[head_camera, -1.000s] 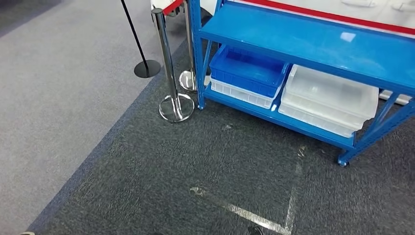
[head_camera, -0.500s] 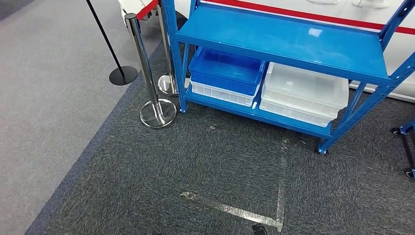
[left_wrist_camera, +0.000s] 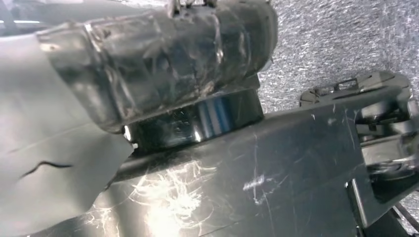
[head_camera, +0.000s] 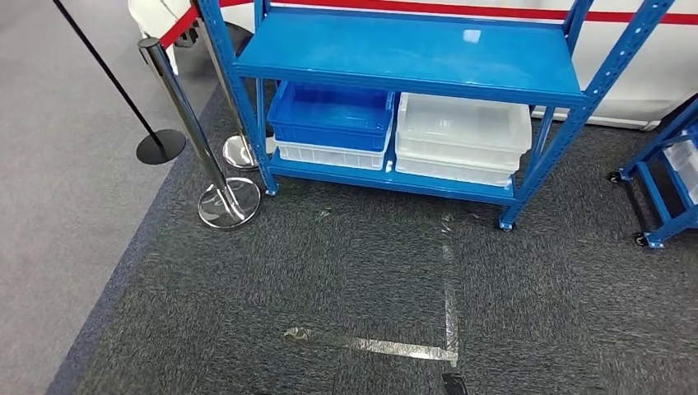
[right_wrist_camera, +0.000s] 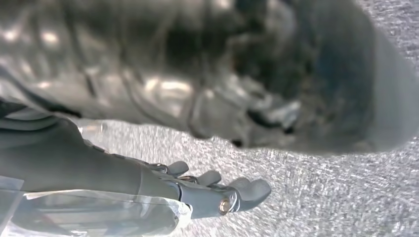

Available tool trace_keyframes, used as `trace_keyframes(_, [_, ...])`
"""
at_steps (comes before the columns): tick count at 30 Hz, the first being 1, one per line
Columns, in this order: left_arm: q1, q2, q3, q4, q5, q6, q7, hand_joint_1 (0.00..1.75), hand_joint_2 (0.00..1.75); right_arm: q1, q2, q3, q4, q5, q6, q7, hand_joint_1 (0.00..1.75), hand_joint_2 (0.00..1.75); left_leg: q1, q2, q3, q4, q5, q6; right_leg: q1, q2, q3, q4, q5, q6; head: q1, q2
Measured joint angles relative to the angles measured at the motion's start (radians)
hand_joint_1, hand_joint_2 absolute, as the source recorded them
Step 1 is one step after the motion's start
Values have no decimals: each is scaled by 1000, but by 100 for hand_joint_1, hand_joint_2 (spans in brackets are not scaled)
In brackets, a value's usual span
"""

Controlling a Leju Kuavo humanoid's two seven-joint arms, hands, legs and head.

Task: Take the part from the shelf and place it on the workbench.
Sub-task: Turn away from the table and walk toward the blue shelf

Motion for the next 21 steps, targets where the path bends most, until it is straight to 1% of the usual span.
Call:
trace_keyframes(1, [0,0,0,0,-1,-1,0,0,0,-1,0,-4,0,-4,0,-2,0,0,2,-24,-24,55,-32,-4,-1,10,0,-1,2,-3,-3,0])
trace_keyframes(2, [-1,0,0,0,-1,-3,-1,0,0,-2,0,-7,0,-6,0,-3,0,0,3,-37,-54,122,-64,-6,-1,21,-1,-1,3,-5,-5,0])
trace_keyframes(3, [-1,0,0,0,-2,-3,-1,0,0,-3,1,-10,1,-6,-1,-3,0,0,4,-44,-83,182,-86,-8,0,34,-1,-1,3,-6,-5,0])
trace_keyframes(4, [-2,0,0,0,-2,-4,-1,0,0,-2,1,-11,1,-5,-3,-3,0,0,4,-46,-99,216,-89,-8,1,45,-1,-1,3,-6,-4,0])
trace_keyframes(5, [-2,0,0,0,-2,-5,-1,0,44,-2,1,-12,2,-3,-6,-3,0,0,4,-46,-101,214,-74,-7,1,55,0,0,3,-7,-5,0])
trace_keyframes(6, [-2,0,0,0,-2,-5,-1,0,87,-2,1,-13,3,1,-11,-2,0,0,5,-48,-83,173,-41,-5,1,66,1,0,3,-7,-5,0])
trace_keyframes(7, [-3,1,0,0,-2,-6,-1,0,131,-2,1,-13,4,8,-17,1,0,44,6,-52,-54,106,-1,-2,1,74,3,0,4,-6,-5,0])
trace_keyframes(8, [-3,1,0,0,-2,-6,-1,0,175,-2,1,-13,4,18,-25,5,0,87,6,-61,-26,39,29,1,2,81,3,2,3,-5,-5,0])
trace_keyframes(9, [-4,1,0,0,-2,-5,-1,0,175,-2,1,-13,5,31,-33,11,0,131,5,-69,-4,-14,47,4,3,87,2,2,4,-2,-4,0])
trace_keyframes(10, [-5,1,0,0,-2,-4,-1,0,175,-2,1,-13,5,44,-42,17,0,175,4,-76,8,-44,53,7,3,90,0,2,5,3,-4,0])
trace_keyframes(11, [-5,1,0,0,-2,-3,-2,0,175,-1,1,-13,5,55,-48,21,0,175,2,-80,10,-53,51,10,3,91,-2,1,7,9,-3,0])
trace_keyframes(13, [-6,0,0,0,-1,1,-3,0,175,1,1,-13,5,69,-52,22,0,175,2,-77,12,-63,58,22,0,91,-6,0,9,21,-3,0])
trace_keyframes(14, [-6,0,0,0,0,4,-4,0,175,2,1,-13,5,74,-52,20,0,175,3,-74,14,-69,64,29,1,81,-11,9,1,25,-3,0])
trace_keyframes(15, [-6,-1,0,0,0,6,-3,0,175,2,1,-13,5,78,-52,18,0,175,4,-69,16,-75,69,36,2,68,-24,37,-19,28,0,0])
trace_keyframes(16, [-5,-1,0,0,1,7,-2,0,175,2,1,-13,5,81,-51,16,0,175,5,-63,17,-80,72,42,2,51,-45,85,-49,31,2,0])
trace_keyframes(17, [-4,-1,0,0,-1,8,0,0,175,2,1,-13,5,83,-50,15,0,175,3,-57,16,-81,73,45,3,37,-70,143,-82,32,5,0])
trace_keyframes(18, [-3,-1,0,0,-7,6,3,0,175,5,1,-13,5,84,-46,15,0,175,2,-51,16,-80,72,48,3,31,-97,207,-111,35,7,0])
trace_keyframes(19, [-1,-1,3,-1,-19,1,6,0,131,12,0,-13,5,84,-40,14,0,175,1,-46,15,-80,72,49,2,27,-116,251,-125,37,7,0])
trace_keyframes(20, [0,-2,7,-4,-35,-6,8,0,87,21,0,-13,6,82,-32,13,0,175,1,-43,15,-79,71,49,0,25,-118,264,-121,39,7,0])
trace_keyframes(21, [1,-2,11,-7,-54,-14,10,0,44,32,0,-13,6,80,-22,12,0,175,1,-40,16,-78,70,49,-1,23,-105,244,-103,40,7,0])
